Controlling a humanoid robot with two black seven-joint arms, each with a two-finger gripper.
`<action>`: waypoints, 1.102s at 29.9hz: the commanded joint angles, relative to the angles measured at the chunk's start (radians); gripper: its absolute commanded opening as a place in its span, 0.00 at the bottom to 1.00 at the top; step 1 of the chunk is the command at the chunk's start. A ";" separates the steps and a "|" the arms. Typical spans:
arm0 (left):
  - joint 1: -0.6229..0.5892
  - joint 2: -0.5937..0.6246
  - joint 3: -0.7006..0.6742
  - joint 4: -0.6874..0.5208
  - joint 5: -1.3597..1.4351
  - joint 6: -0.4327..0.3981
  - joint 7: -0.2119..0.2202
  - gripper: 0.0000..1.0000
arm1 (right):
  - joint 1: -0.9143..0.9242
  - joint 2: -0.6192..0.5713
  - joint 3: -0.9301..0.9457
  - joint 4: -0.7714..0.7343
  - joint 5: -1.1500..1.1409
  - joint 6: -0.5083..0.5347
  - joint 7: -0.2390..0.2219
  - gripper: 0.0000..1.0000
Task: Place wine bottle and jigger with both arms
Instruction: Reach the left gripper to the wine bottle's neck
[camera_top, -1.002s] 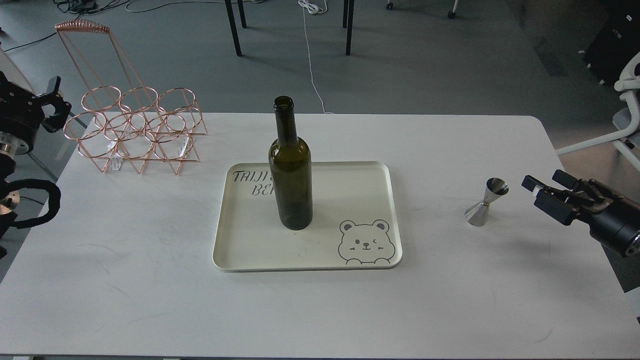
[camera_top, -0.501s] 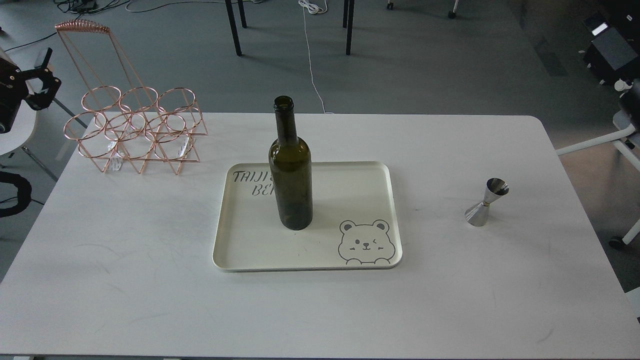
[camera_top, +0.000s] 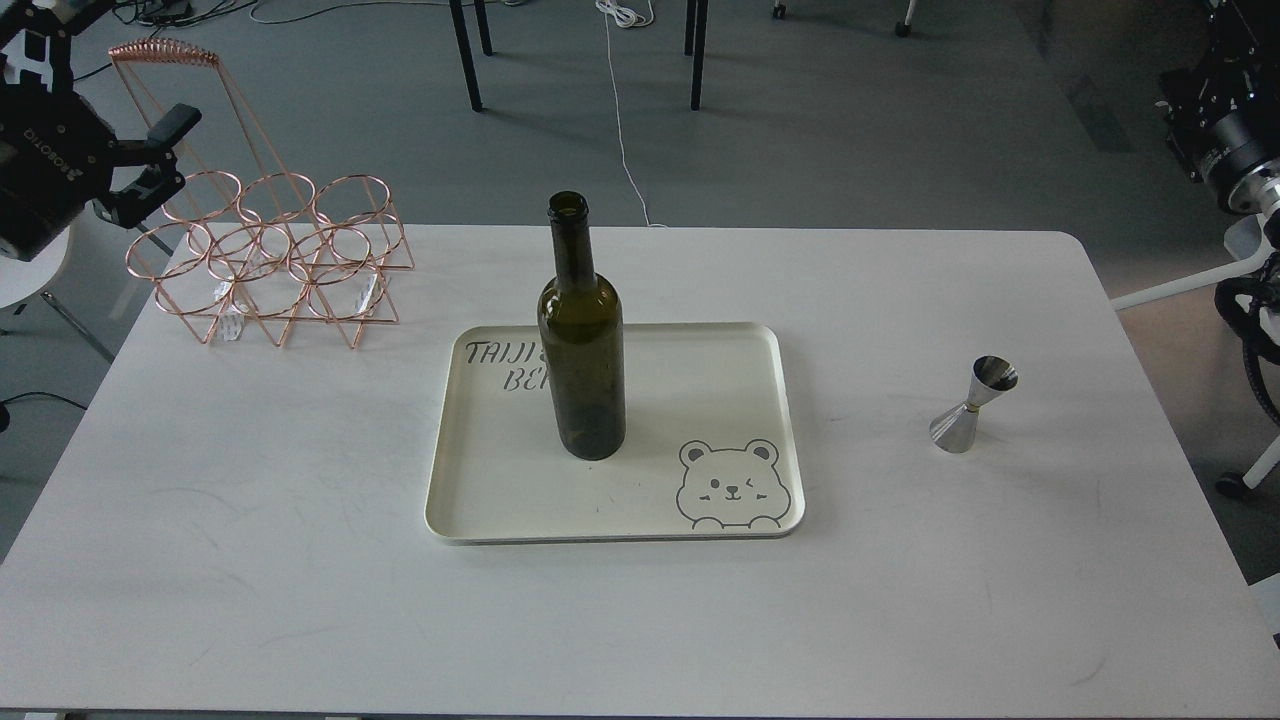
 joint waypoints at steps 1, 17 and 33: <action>0.002 0.048 0.000 -0.122 0.166 0.038 -0.004 0.98 | -0.002 0.060 0.026 -0.189 0.153 0.165 0.000 0.96; -0.015 -0.038 0.003 -0.331 1.035 0.327 -0.004 0.98 | -0.004 0.206 0.226 -0.460 0.348 0.372 0.000 0.97; -0.013 -0.409 0.008 -0.243 1.637 0.420 0.078 0.92 | -0.005 0.210 0.221 -0.466 0.345 0.372 0.000 0.97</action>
